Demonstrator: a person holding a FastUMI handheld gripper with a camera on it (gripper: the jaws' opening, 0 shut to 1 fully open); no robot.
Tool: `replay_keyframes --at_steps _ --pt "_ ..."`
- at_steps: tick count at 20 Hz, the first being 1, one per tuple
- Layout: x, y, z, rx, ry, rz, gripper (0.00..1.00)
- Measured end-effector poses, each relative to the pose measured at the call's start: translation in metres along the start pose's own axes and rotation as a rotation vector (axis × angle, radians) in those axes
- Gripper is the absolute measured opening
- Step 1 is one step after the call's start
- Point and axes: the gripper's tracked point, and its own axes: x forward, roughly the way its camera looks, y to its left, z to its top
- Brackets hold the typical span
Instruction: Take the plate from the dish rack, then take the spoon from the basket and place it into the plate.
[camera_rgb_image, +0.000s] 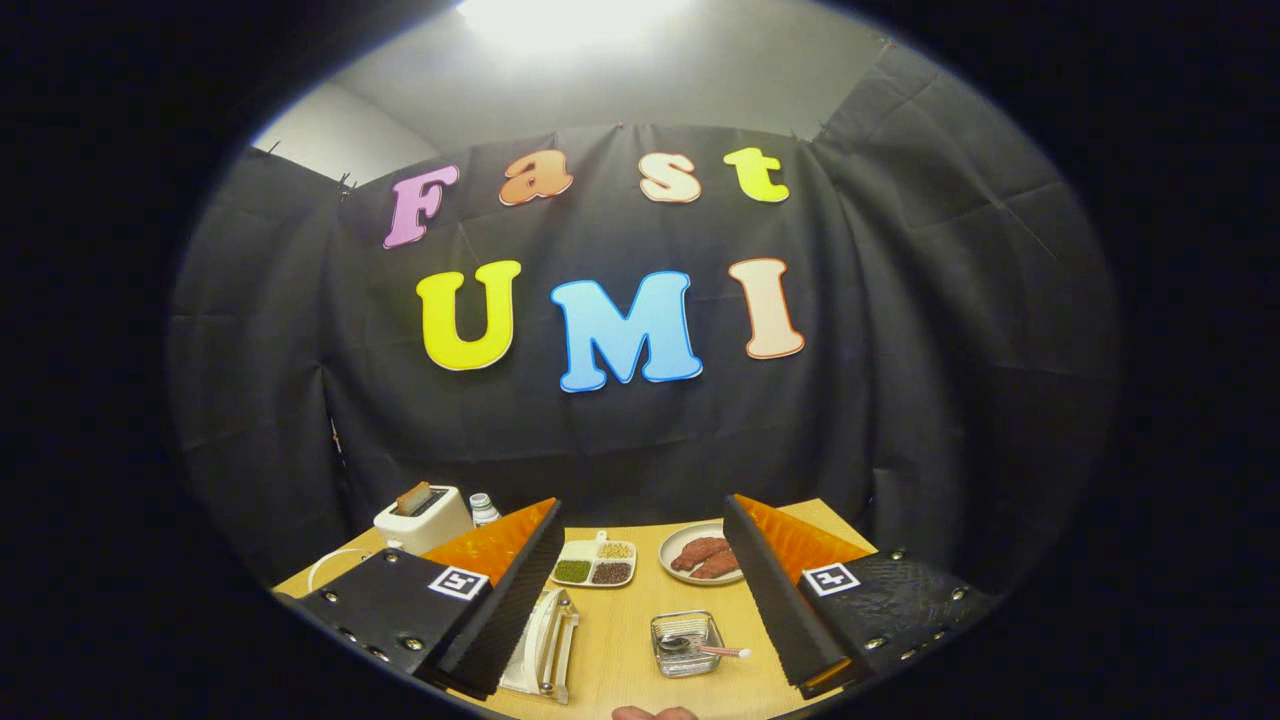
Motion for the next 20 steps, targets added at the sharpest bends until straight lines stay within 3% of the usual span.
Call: replay_keyframes --at_steps 10,16,20 --pt "0.031 0.121 -0.062 0.102 0.494 0.306 0.99" --pt "0.045 0.155 -0.108 0.110 0.708 0.320 0.99" --pt "0.055 0.165 -0.129 0.123 0.818 0.286 0.99"
